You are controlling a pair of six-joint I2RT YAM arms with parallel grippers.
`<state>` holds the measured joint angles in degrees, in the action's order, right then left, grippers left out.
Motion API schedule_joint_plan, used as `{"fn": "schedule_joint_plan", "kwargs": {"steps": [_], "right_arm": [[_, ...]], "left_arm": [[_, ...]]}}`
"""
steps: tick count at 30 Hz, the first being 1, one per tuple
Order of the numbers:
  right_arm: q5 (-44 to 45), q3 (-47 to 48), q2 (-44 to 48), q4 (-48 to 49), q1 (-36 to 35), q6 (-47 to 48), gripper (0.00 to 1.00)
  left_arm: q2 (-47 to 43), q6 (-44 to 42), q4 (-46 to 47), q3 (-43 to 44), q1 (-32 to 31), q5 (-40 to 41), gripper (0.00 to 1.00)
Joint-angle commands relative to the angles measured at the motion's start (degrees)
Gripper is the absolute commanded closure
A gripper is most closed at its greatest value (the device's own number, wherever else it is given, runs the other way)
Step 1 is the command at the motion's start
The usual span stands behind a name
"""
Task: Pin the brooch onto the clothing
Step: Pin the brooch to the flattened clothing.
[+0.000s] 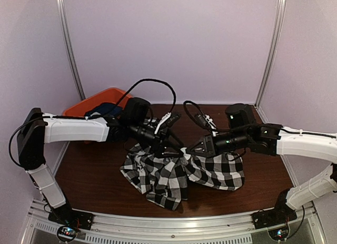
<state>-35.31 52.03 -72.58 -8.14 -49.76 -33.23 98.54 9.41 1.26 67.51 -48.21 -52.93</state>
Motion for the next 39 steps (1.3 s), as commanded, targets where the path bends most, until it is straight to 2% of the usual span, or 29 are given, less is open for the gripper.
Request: {"fn": "schedule_joint_plan", "kwargs": {"steps": [1, 11, 17, 32, 39], "right_arm": [[-1.3, 1.5, 0.8, 2.4, -0.3, -0.2, 1.0], [-2.2, 1.3, 1.1, 3.0, -0.2, -0.6, 1.0], [-2.4, 1.5, 1.1, 3.0, -0.3, -0.6, 1.0], [-2.5, 1.0, 1.1, 3.7, -0.3, -1.2, 1.0], [-2.4, 1.0, 1.3, 3.7, -0.3, -1.3, 1.0]], "left_arm": [[1.1, -2.2, -1.0, 0.7, -0.6, -1.2, 0.25], [1.2, -1.2, 0.3, 0.2, -0.7, 0.0, 0.43], [1.4, -0.3, 1.4, -0.3, -0.7, 0.1, 0.5], [1.9, 2.8, 3.0, -1.0, -0.7, 4.9, 0.53], [2.6, 1.2, -0.3, 0.1, -1.2, 8.2, 0.58]]}}
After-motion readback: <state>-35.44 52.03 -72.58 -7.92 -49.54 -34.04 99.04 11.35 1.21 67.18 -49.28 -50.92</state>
